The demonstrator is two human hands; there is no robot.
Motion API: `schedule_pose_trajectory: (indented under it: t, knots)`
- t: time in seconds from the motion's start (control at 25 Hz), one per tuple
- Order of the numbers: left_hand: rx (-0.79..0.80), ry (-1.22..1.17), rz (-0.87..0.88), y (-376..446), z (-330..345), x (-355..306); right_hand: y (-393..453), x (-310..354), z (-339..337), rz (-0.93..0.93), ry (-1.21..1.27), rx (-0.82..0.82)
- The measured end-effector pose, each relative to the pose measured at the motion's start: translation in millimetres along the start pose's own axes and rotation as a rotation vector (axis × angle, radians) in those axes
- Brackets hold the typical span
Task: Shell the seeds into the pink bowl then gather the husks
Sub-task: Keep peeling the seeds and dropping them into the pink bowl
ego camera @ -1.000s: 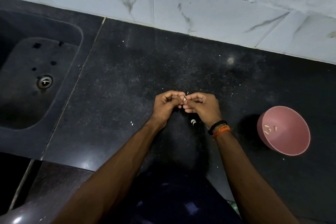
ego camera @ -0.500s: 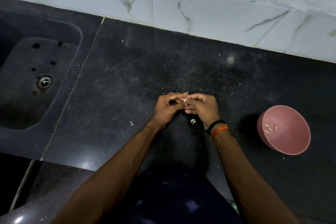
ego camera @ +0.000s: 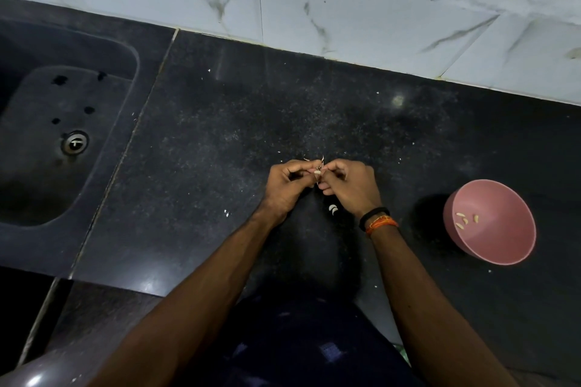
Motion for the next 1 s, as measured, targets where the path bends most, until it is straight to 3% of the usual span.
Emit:
schedule_pose_trajectory:
  t: [0.4, 0.8, 1.0]
  knots:
    - [-0.041, -0.262, -0.155, -1, -1, -6, 1, 11, 3, -0.207, -0.24, -0.046]
    - [-0.061, -0.316, -0.306, 3, -4, -11, -1, 23, 6, -0.347, -0.482, -0.078]
    - [-0.063, -0.324, -0.352, 4, -4, -11, 1, 23, 10, -0.324, -0.527, -0.056]
Point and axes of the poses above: each hand's wrist, its own y-axis towards the middle knuckle, its own z-axis out of the palm, x = y × z, the point moved 5 cm from there along y, towards the middle knuckle, and after that the axes turned 3 degrees about -z, right-handed, at the moved point
